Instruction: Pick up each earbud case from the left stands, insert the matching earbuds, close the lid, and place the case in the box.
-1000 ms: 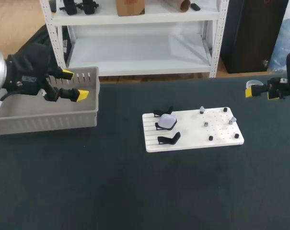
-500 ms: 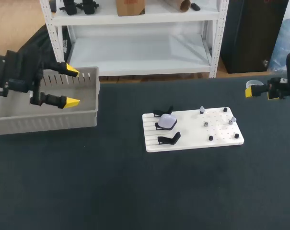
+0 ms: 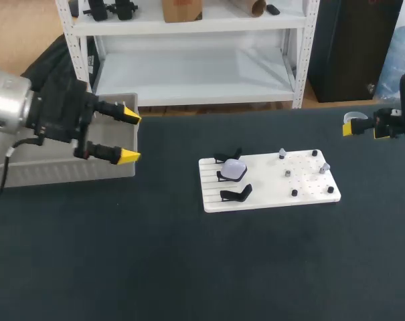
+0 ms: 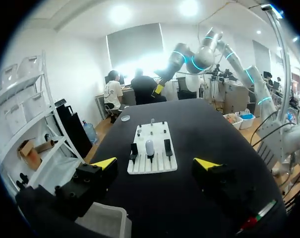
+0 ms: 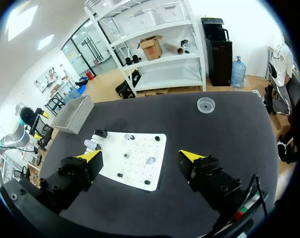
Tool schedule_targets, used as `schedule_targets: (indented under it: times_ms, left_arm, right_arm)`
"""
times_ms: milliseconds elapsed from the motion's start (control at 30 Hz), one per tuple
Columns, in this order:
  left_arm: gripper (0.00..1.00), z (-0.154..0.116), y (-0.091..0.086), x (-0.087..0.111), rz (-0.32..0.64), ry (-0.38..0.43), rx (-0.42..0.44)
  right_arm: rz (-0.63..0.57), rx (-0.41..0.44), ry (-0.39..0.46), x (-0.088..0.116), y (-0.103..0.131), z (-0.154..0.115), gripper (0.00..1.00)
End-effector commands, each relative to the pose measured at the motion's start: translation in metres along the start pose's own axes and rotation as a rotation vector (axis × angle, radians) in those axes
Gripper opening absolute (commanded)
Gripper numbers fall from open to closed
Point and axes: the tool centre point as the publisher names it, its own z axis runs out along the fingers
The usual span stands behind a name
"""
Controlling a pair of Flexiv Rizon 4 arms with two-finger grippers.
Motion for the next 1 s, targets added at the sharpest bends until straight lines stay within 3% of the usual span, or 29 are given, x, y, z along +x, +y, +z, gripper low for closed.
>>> schedule_targets:
  times_ms: [33, 367, 433, 1000]
  left_arm:
    - [1.00, 0.032, -0.006, -0.003, -0.007, -0.004, -0.030]
    - [1.00, 0.103, 0.007, 0.017, -0.057, -0.018, -0.028]
    - [1.00, 0.116, 0.008, 0.017, -0.073, -0.019, 0.015]
    - [1.00, 0.116, 0.008, 0.017, -0.073, -0.019, 0.015]
  right_arm:
    - [0.000, 0.001, 0.001, 0.000, 0.000, 0.000, 1.00]
    - [0.000, 0.001, 0.001, 0.000, 0.000, 0.000, 1.00]
    - [0.000, 0.001, 0.001, 0.000, 0.000, 0.000, 1.00]
    - [0.000, 0.001, 0.001, 0.000, 0.000, 0.000, 1.00]
